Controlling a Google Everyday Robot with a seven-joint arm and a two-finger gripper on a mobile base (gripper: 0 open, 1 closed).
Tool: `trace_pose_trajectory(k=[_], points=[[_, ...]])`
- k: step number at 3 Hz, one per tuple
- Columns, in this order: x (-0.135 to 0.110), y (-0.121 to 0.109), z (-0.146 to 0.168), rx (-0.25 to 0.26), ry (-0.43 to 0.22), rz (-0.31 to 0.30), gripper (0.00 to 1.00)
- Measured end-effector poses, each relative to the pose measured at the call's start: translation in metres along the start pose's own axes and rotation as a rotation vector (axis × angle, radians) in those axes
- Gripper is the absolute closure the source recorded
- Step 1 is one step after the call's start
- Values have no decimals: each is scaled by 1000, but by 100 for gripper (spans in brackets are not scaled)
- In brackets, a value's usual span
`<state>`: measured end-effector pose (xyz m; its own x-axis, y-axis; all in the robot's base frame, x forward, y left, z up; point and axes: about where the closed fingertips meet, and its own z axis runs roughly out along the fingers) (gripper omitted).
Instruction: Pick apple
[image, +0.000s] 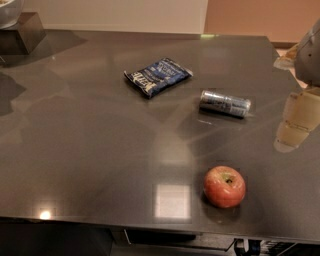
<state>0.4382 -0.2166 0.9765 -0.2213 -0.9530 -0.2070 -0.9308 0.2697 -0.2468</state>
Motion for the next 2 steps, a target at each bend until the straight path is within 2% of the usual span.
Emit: trace_pose_trajectory(k=[1, 2], points=[[0, 0, -1, -1, -4, -3, 0], [0, 16, 4, -40, -35, -35, 0]])
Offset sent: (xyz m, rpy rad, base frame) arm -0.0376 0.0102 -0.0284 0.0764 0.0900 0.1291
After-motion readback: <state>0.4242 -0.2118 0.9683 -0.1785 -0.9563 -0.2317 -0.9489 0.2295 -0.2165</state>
